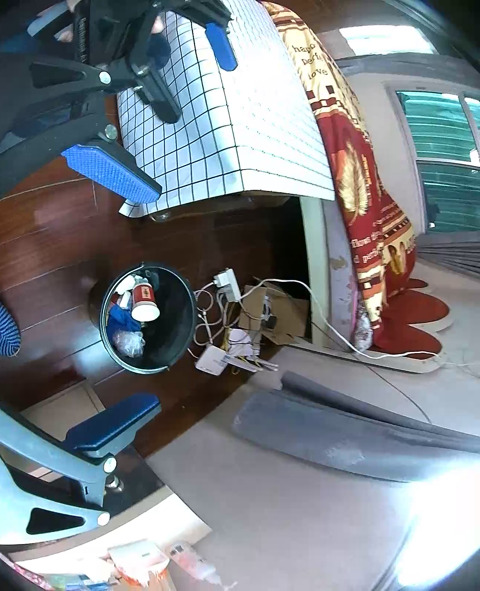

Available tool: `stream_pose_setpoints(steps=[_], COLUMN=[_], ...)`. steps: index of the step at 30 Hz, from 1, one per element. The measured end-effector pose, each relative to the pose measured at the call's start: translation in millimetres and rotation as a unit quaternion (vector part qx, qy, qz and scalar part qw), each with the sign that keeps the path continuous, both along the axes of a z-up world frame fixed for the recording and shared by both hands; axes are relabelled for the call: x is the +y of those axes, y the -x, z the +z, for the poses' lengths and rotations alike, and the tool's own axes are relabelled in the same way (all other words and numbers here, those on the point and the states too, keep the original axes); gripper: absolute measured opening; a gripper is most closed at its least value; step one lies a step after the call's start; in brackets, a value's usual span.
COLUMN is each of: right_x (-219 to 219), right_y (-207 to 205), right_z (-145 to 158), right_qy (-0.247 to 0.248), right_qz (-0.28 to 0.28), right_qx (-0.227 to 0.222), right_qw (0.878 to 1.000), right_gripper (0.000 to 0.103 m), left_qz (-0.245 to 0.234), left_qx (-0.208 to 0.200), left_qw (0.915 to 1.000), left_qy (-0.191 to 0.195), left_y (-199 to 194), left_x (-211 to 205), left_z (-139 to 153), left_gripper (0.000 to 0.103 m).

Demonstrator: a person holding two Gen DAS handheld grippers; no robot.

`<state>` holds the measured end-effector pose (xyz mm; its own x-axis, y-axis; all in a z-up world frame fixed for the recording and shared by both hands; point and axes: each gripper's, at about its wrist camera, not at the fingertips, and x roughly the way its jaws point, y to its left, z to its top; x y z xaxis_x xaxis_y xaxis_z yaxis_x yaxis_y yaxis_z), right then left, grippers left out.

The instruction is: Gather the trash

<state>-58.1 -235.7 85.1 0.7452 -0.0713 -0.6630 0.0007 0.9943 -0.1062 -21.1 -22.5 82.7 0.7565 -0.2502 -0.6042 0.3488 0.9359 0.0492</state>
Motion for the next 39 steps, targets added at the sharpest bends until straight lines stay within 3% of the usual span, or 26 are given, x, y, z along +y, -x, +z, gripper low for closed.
stream_pose_setpoints(steps=[11, 39], right_x=[3.9, 1.0], right_y=[25.3, 27.2], right_z=[39.7, 39.7], right_qy=[0.012, 0.006], right_qz=[-0.002, -0.008], right_qx=[-0.048, -0.048], right_qw=[0.999, 0.999], right_gripper=[0.103, 0.103], left_qz=[0.023, 0.003], left_qx=[-0.031, -0.045], left_qw=[0.9989, 0.9987], left_qy=[0.027, 0.025], left_y=[20.5, 23.3], left_x=[16.4, 15.1], left_z=[24.9, 31.9], left_gripper=[0.103, 0.103])
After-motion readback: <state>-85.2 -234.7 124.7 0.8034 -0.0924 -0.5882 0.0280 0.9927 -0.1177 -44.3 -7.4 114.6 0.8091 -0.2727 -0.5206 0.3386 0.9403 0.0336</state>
